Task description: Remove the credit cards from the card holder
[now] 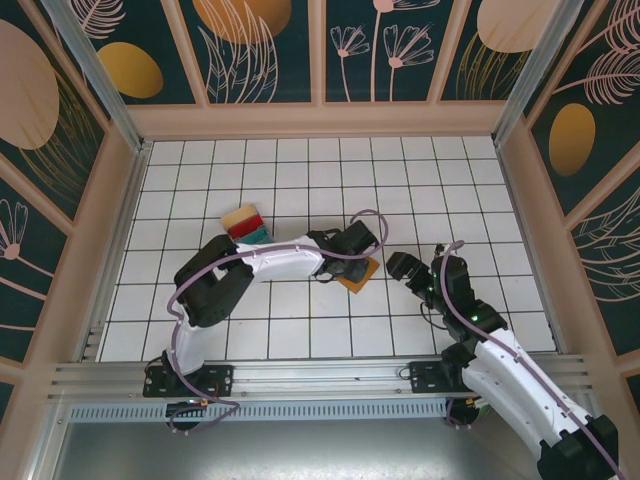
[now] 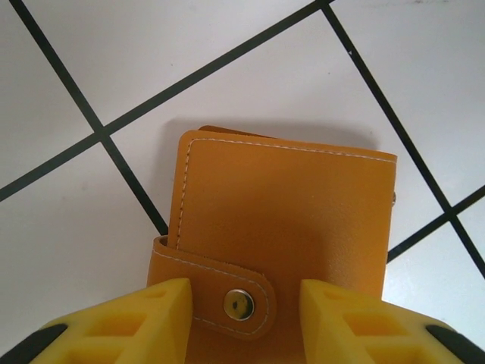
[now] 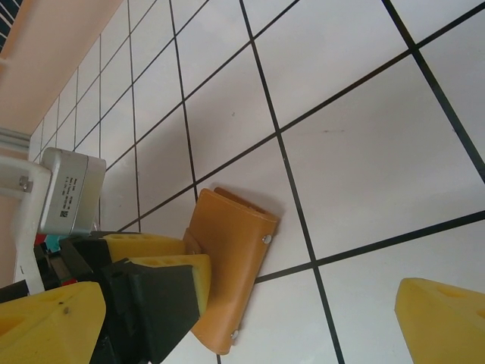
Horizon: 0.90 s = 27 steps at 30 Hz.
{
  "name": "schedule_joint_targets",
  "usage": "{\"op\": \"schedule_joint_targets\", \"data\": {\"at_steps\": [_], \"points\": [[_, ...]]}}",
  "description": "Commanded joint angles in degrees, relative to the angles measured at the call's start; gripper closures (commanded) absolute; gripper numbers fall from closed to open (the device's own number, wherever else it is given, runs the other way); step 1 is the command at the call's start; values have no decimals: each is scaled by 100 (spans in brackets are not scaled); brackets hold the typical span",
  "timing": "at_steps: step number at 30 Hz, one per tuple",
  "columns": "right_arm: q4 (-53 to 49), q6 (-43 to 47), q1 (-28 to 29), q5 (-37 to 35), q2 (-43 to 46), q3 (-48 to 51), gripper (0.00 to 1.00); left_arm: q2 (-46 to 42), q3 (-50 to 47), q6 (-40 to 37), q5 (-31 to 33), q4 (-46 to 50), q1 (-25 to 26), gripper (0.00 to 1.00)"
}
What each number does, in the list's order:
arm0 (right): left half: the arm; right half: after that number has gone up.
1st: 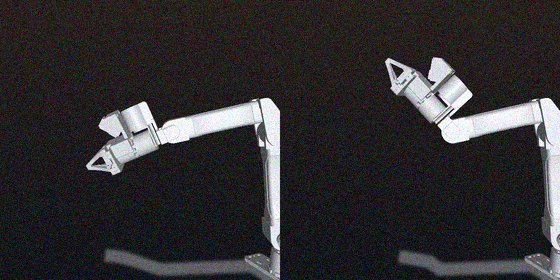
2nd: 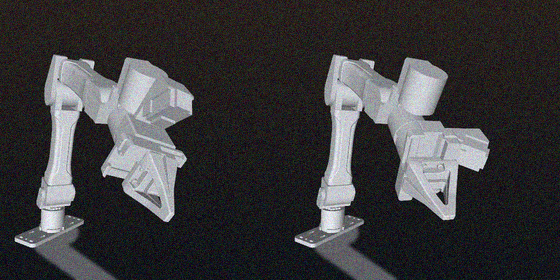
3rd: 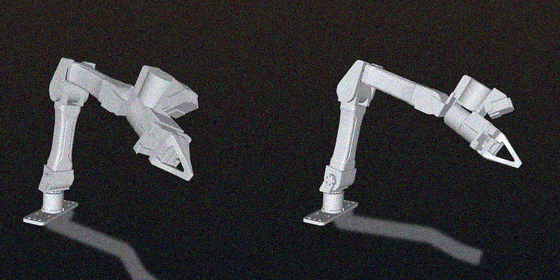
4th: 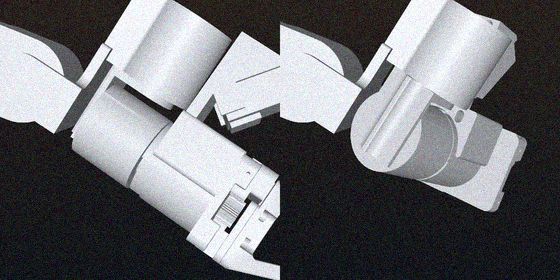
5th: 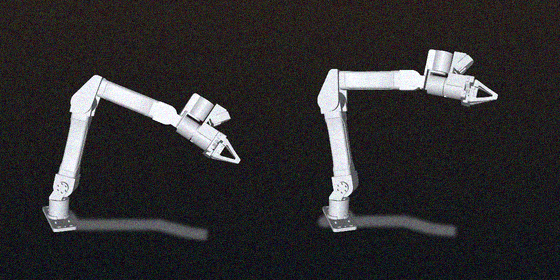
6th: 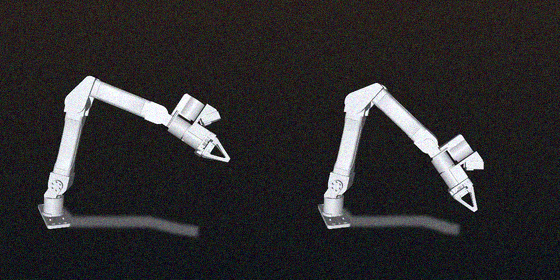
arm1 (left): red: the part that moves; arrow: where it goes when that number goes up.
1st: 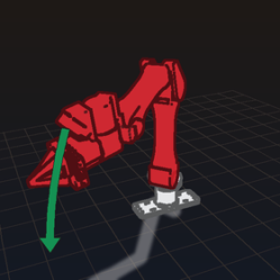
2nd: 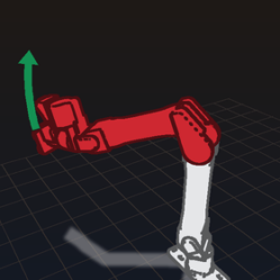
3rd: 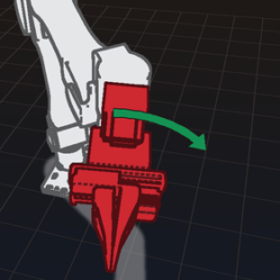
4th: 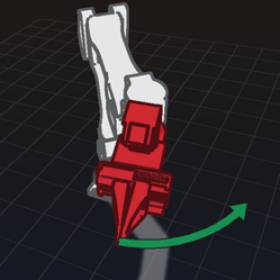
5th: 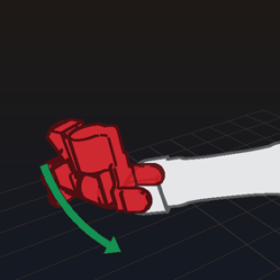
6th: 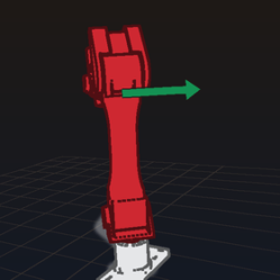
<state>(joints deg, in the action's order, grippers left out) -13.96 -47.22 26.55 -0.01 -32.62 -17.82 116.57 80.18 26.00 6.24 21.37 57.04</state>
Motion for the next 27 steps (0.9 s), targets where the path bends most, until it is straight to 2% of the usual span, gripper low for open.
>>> {"op": "schedule_joint_targets", "data": {"at_steps": [1,5,7,10,13,16,20,27], "points": [[102,-125,-44,-43,66,119,1,241,155,-192,211,372,88,61],[135,-148,-47,-43,71,148,1,330,182,-186,379,525,106,65],[163,-160,-52,-34,69,167,1,348,199,-168,443,588,105,71],[214,-180,-45,1,63,196,1,380,274,-82,549,746,105,83],[261,-169,-60,67,28,209,1,396,388,43,570,854,105,100],[374,-156,-60,236,-58,196,1,310,389,230,589,869,100,100],[808,-137,-55,704,-399,199,12,47,287,515,402,779,40,100],[1671,-219,-61,1481,-1404,121,34,-703,-380,1339,-558,118,-432,100]]}}
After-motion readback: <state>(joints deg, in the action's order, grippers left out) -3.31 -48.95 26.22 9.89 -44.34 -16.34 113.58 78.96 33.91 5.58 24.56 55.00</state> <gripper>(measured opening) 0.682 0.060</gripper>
